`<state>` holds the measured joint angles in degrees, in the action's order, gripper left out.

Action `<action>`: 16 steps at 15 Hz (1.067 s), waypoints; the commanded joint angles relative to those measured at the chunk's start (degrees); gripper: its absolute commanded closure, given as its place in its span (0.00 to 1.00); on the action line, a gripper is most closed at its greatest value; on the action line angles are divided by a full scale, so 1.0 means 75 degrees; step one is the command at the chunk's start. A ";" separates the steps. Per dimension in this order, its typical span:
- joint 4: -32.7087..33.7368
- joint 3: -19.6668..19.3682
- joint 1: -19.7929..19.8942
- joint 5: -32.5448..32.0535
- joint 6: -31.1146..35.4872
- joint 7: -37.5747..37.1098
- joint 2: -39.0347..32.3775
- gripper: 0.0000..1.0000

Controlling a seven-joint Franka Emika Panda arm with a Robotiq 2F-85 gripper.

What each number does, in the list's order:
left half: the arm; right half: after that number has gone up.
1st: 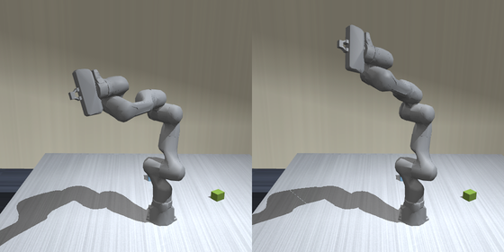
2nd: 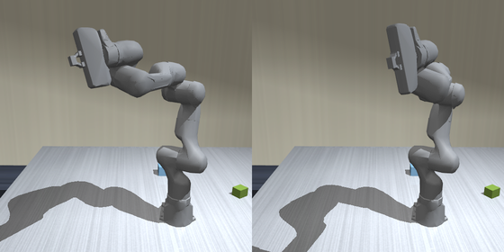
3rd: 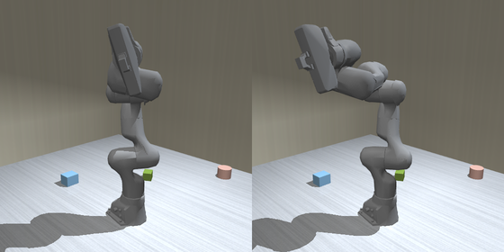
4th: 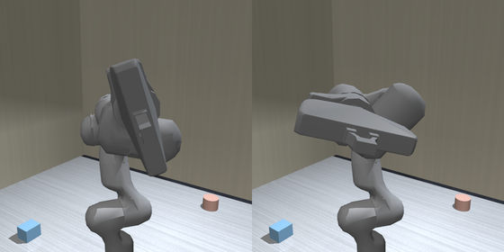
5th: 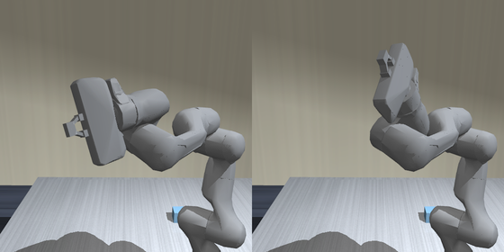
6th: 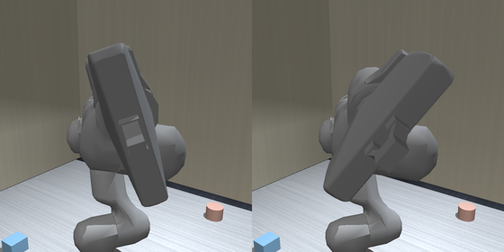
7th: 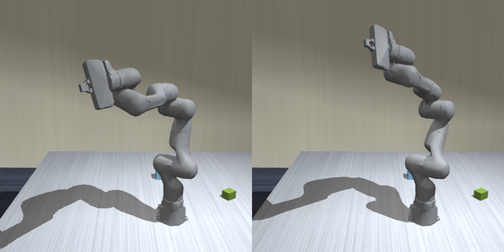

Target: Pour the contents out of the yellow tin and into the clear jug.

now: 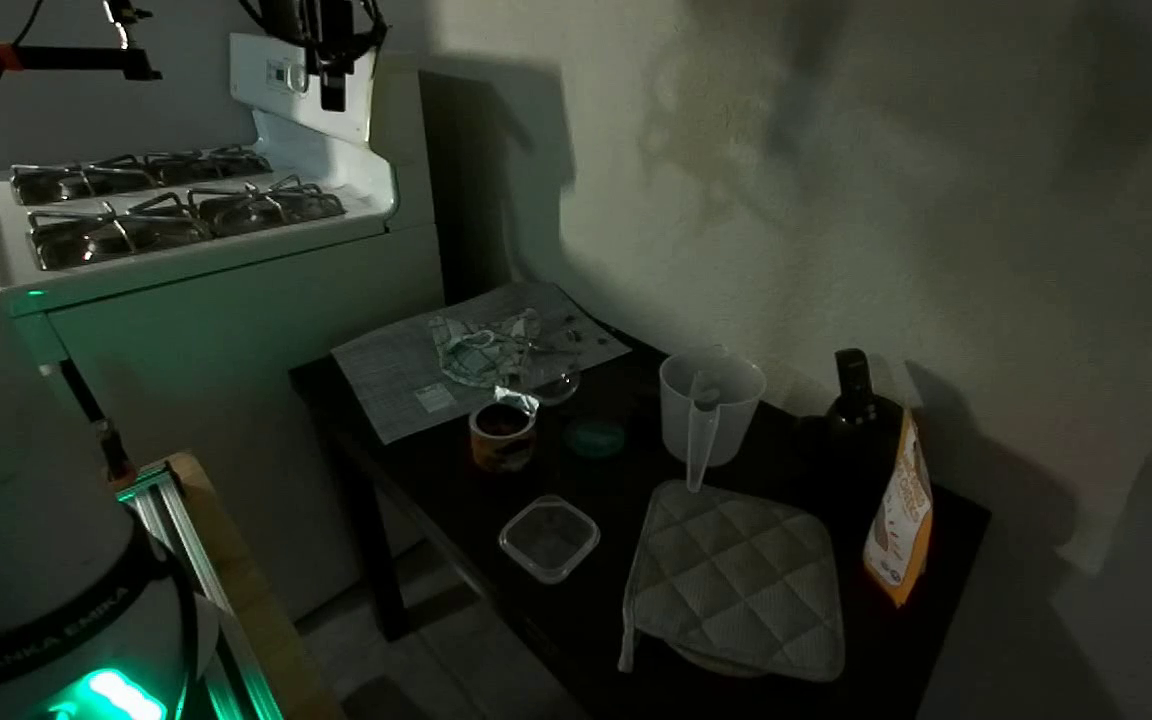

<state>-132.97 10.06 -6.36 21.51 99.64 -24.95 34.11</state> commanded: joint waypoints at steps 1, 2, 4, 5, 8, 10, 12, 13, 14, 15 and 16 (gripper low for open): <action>-0.0730 -0.0477 0.0326 -0.0262 0.0483 0.1292 -0.0214 0.00; -0.0971 -0.0637 0.0461 -0.0387 0.0682 0.1646 -0.0400 0.00; -0.1428 -0.0853 0.0807 -0.0633 0.1220 0.1787 -0.0763 0.00; -0.1697 -0.0878 0.1019 -0.0760 0.1785 0.1576 -0.1013 0.00; -0.2403 -0.0916 0.1414 -0.0895 0.3773 0.0916 -0.1789 0.00; -0.2311 -0.1069 0.1290 -0.0857 0.3575 0.1107 -0.1682 0.00; -0.2381 -0.1115 0.1302 -0.0866 0.3821 0.1109 -0.1990 0.00; -0.2326 -0.1113 0.1288 -0.0865 0.3803 0.1110 -0.1974 0.00; -0.2286 -0.1107 0.1271 -0.0863 0.3782 0.1110 -0.1926 0.00; -0.2264 -0.1105 0.1264 -0.0863 0.3769 0.1109 -0.1878 0.00; -0.2261 -0.1103 0.1263 -0.0863 0.3764 0.1109 -0.1842 0.00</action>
<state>-149.97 2.49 3.79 15.36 127.92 -16.40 20.30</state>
